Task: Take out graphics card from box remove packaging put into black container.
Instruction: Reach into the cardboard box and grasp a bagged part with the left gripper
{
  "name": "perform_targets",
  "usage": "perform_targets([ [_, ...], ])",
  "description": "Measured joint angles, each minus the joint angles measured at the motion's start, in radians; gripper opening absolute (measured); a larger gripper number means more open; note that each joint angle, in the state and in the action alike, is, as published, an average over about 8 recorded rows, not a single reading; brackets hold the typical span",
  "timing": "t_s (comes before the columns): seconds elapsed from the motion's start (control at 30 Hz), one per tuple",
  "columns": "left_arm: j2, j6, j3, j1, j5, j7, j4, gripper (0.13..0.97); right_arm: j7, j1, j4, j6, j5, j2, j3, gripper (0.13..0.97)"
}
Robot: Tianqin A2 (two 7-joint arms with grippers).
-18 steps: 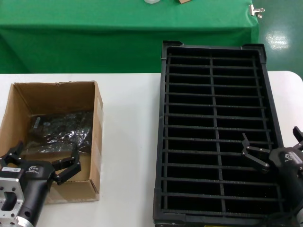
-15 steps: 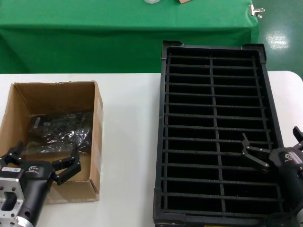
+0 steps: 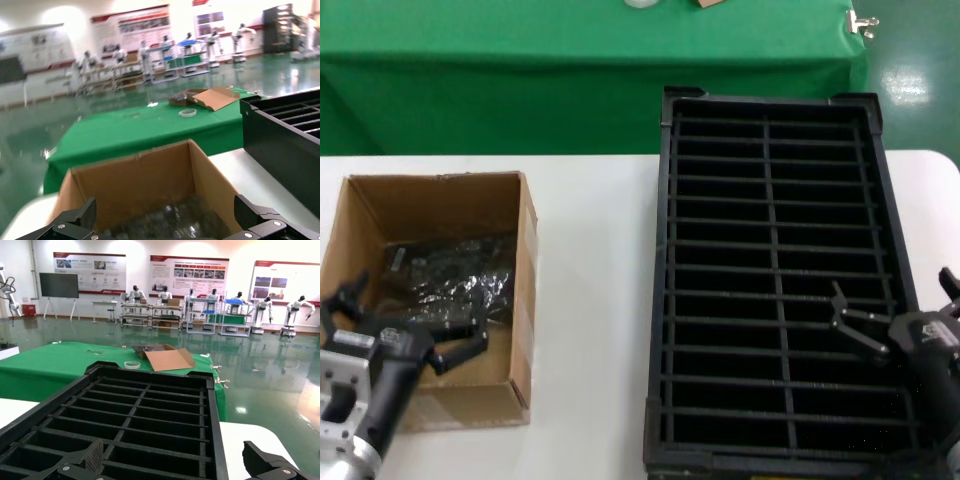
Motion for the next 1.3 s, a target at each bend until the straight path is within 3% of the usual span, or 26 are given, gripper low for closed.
perform_targets([
  [0.17,-0.098,0.069,0.036,-0.076,0.088,0.01,0.039,0.966,0.0,0.0,0.0,0.0,0.0,0.0,0.0,0.966],
  [0.4,-0.238,0.229,0.101,-0.217,0.32,-0.079,0.111,0.966,0.0,0.0,0.0,0.0,0.0,0.0,0.0,0.966],
  [0.6,-0.3,0.38,0.179,-0.386,0.51,-0.11,0.231,0.966,0.0,0.0,0.0,0.0,0.0,0.0,0.0,0.966],
  [0.77,-0.307,0.481,0.268,-0.533,0.623,-0.074,0.367,0.966,0.0,0.0,0.0,0.0,0.0,0.0,0.0,0.966],
  [0.97,-0.291,0.552,0.351,-0.647,0.686,-0.009,0.504,0.966,0.0,0.0,0.0,0.0,0.0,0.0,0.0,0.966],
  [1.13,-0.259,0.554,0.396,-0.719,0.709,0.052,0.626,0.966,0.0,0.0,0.0,0.0,0.0,0.0,0.0,0.966],
  [1.3,-0.212,0.509,0.423,-0.781,0.699,0.14,0.768,0.966,0.0,0.0,0.0,0.0,0.0,0.0,0.0,0.966],
])
